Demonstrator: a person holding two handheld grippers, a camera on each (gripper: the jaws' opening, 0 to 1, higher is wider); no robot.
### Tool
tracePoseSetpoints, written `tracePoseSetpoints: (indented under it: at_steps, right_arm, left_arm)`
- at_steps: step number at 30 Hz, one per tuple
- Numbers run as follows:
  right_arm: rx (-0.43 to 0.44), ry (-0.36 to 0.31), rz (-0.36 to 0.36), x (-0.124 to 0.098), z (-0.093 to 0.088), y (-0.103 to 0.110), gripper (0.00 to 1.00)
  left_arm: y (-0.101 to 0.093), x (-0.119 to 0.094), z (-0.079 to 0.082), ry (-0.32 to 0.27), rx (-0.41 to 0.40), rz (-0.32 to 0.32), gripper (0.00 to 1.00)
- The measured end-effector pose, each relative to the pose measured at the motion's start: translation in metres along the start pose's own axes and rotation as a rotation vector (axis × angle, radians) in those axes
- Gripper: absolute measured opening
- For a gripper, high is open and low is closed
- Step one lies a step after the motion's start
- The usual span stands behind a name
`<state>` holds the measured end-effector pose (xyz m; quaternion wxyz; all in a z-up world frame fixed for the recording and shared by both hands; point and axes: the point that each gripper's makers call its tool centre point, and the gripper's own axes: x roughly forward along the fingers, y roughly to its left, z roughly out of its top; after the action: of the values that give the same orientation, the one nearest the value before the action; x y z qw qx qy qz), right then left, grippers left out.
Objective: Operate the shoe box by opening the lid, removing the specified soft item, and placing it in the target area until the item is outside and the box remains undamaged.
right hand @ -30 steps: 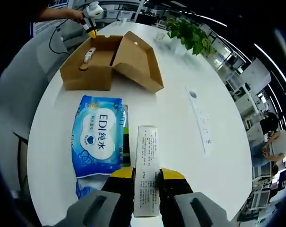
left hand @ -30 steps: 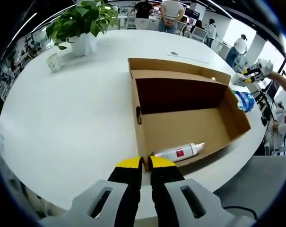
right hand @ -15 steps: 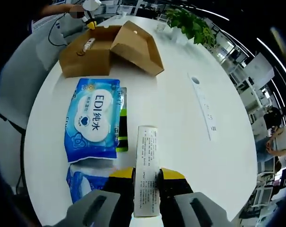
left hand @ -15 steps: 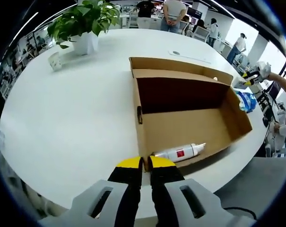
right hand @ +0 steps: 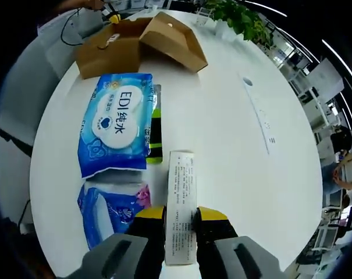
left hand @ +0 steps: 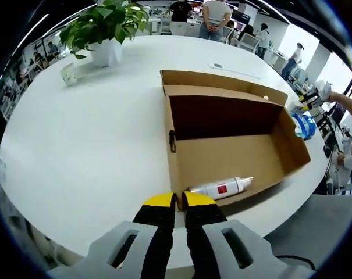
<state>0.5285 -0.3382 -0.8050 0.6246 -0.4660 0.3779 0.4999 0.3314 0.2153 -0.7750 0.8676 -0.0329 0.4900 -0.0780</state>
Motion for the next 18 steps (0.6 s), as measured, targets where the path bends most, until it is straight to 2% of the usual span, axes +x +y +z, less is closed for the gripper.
tracePoseSetpoints:
  at_steps: [4,12,18]
  right_arm:
    - [0.001,0.013,0.002,0.000,-0.006,0.003,0.16]
    - [-0.057,0.068,0.005,0.003,-0.023,0.006,0.16]
    - [-0.071,0.080,0.000,0.005,-0.023,0.002,0.16]
  left_arm:
    - [0.000,0.000,0.000,0.001,0.001,0.000,0.03]
    - [0.000,0.000,0.000,0.002,-0.003,0.000,0.03]
    - [0.000,0.000,0.000,0.000,-0.006,0.000,0.03]
